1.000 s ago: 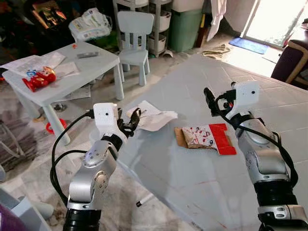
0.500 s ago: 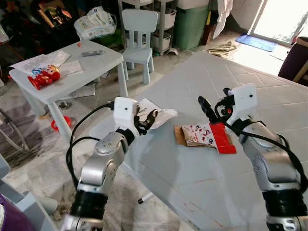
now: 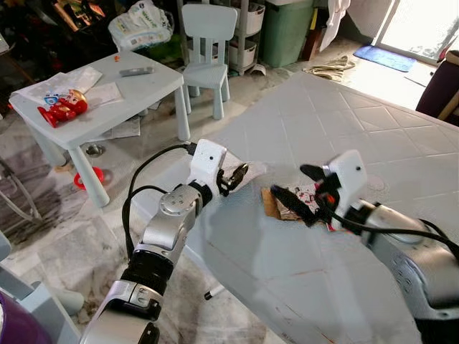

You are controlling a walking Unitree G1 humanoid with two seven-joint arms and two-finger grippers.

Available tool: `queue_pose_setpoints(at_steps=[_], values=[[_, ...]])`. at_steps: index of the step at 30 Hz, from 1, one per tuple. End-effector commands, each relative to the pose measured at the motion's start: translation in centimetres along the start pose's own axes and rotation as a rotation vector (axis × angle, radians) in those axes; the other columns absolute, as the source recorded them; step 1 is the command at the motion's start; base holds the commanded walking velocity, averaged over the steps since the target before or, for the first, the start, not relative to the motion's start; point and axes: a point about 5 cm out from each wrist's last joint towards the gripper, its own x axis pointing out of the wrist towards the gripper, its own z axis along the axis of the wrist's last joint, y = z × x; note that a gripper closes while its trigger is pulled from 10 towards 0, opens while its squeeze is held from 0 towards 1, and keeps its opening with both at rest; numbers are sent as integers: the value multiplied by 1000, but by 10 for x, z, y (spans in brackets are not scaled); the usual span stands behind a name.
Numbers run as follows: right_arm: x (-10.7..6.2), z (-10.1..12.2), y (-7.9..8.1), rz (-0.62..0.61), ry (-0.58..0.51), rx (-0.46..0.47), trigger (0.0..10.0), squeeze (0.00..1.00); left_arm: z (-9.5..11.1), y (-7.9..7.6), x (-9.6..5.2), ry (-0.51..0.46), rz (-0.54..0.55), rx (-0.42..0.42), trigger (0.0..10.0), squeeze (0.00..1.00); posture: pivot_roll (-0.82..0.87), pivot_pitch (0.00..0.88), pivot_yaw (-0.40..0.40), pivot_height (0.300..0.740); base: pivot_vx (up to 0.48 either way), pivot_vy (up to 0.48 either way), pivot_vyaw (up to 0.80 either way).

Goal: Picking trash to rubbish bin

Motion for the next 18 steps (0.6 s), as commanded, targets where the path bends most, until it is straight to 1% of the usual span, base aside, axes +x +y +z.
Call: queue_pose_setpoints(at_steps=[1,3,4,6,8,10,11,13,14,16,17,18], values=[[-6,5,2,17,-2,-16,10000,0,6,-4,4,-16,-30,32,10000,0,-70,97,-83,740,0,0,0],[-13,-1,5,47,43,-9,10000,0,2,-3,5,-10,-37,28,10000,0,-71,92,-83,740,0,0,0],[-14,-5,9,73,64,-9,10000,0,0,-4,5,3,-47,31,10000,0,-72,88,-83,740,0,0,0],[-15,-7,11,85,75,-9,10000,0,-2,-4,6,9,-52,34,10000,0,-72,88,-83,740,0,0,0],[-10,-7,18,113,77,-3,10000,0,-7,-6,7,20,-70,37,10000,0,-63,73,-85,740,0,0,0],[-8,-7,21,123,75,3,10000,0,-7,-6,7,20,-74,39,10000,0,-63,73,-85,740,0,0,0],[-5,-6,26,156,73,4,10000,0,-9,-6,7,20,-73,42,10000,0,-53,64,-87,740,0,0,0],[-4,-7,30,184,79,-6,10000,0,-10,-6,7,18,-76,39,10000,0,-49,58,-87,740,0,0,0],[-4,-8,31,188,82,-7,10000,0,-11,-5,6,18,-71,38,2471,0,-45,52,-88,740,0,0,0],[-5,-8,31,189,85,-6,10000,0,-12,-5,6,18,-69,38,2471,0,-45,52,-88,740,0,0,0],[-5,-9,31,189,87,-5,10000,0,-13,-4,6,19,-67,36,0,0,-44,45,-89,740,0,0,0],[-5,-10,31,192,91,-3,10000,0,-16,-4,4,22,-69,34,0,0,-42,37,-89,740,0,0,0]])
